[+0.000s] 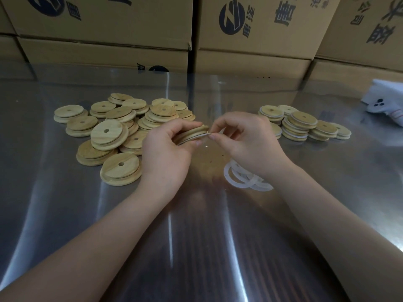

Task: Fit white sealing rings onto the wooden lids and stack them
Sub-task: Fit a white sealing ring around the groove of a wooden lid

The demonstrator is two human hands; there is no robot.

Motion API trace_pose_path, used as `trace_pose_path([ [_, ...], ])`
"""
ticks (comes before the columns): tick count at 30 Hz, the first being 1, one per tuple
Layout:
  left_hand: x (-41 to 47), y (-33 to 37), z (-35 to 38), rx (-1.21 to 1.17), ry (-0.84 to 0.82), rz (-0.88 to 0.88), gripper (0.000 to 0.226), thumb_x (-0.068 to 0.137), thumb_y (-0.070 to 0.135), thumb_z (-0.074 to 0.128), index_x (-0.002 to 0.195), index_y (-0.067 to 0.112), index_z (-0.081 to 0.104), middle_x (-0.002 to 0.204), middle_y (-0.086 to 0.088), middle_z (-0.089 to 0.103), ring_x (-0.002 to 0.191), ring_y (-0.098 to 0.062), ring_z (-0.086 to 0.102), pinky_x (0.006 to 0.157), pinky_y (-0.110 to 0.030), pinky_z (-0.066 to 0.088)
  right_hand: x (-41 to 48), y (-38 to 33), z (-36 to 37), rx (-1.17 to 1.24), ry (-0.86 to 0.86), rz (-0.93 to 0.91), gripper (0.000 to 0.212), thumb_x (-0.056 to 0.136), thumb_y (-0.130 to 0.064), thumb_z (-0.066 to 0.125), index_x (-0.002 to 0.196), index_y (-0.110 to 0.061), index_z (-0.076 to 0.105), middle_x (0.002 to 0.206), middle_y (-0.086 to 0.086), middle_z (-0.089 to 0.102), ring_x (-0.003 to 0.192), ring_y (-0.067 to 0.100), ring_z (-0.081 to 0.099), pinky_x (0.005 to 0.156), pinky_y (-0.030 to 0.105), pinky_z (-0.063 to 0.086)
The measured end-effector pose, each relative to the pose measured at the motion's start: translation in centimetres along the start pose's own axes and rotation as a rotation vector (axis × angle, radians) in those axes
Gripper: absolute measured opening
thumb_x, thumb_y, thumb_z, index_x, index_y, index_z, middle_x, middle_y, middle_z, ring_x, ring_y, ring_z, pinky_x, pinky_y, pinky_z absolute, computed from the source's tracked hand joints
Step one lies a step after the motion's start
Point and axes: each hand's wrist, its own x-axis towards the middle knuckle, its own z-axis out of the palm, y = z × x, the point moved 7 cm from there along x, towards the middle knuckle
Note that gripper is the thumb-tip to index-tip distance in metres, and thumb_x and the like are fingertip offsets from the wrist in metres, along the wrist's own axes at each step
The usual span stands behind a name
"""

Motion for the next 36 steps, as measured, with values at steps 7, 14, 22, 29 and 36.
trace_pose_path([
  [7, 0.01, 0.44, -0.03, 0.079, 0.000, 0.035, 0.031, 0.078, 0.001, 0.075, 0.098, 0.024, 0.074, 0.091, 0.020, 0.069, 0.091, 0.009, 0.063, 0.082, -0.005, 0.045, -0.08, -0.06, -0.06, -0.068, -0.006, -0.062, 0.004, 0.082, -0.010, 0.071, 0.080, -0.013, 0.069, 0.073, -0.007, 0.063, 0.065, 0.014, 0.057, 0.063, 0.041, 0.051],
  [14, -0.09, 0.65, 0.16, 0.101, -0.018, 0.062, 0.028, 0.079, 0.000, 0.075, 0.094, 0.024, 0.075, 0.088, 0.022, 0.068, 0.088, 0.013, 0.061, 0.079, -0.002, 0.043, 0.00, 0.00, -0.07, -0.116, -0.049, -0.086, 0.004, 0.084, -0.011, 0.066, 0.084, -0.014, 0.070, 0.077, -0.003, 0.066, 0.070, 0.016, 0.060, 0.064, 0.044, 0.051],
  [22, 0.02, 0.38, 0.14, 0.048, -0.025, 0.063, 0.039, 0.077, -0.005, 0.074, 0.086, 0.032, 0.070, 0.087, 0.021, 0.069, 0.088, 0.010, 0.063, 0.080, -0.005, 0.045, -0.02, -0.43, 0.02, -0.176, -0.050, -0.155, 0.005, 0.085, -0.009, 0.064, 0.085, -0.010, 0.068, 0.081, 0.000, 0.066, 0.071, 0.021, 0.061, 0.060, 0.045, 0.051],
  [29, -0.56, 0.58, 0.50, 0.054, -0.056, 0.106, 0.034, 0.081, 0.000, 0.073, 0.097, 0.030, 0.068, 0.091, 0.020, 0.068, 0.092, 0.006, 0.063, 0.081, -0.009, 0.047, 0.12, -0.30, -0.45, -0.119, -0.065, -0.161, 0.006, 0.083, -0.003, 0.065, 0.086, -0.007, 0.069, 0.080, 0.002, 0.066, 0.070, 0.021, 0.061, 0.062, 0.047, 0.051],
  [36, -0.58, 0.58, 0.64, 0.042, -0.073, 0.050, 0.030, 0.080, 0.011, 0.077, 0.110, 0.017, 0.073, 0.105, 0.004, 0.070, 0.103, -0.007, 0.064, 0.095, -0.033, 0.051, -0.06, -0.88, -0.06, -0.071, -0.070, -0.190, 0.002, 0.082, -0.006, 0.069, 0.084, -0.006, 0.070, 0.079, 0.004, 0.067, 0.070, 0.019, 0.060, 0.061, 0.045, 0.051],
])
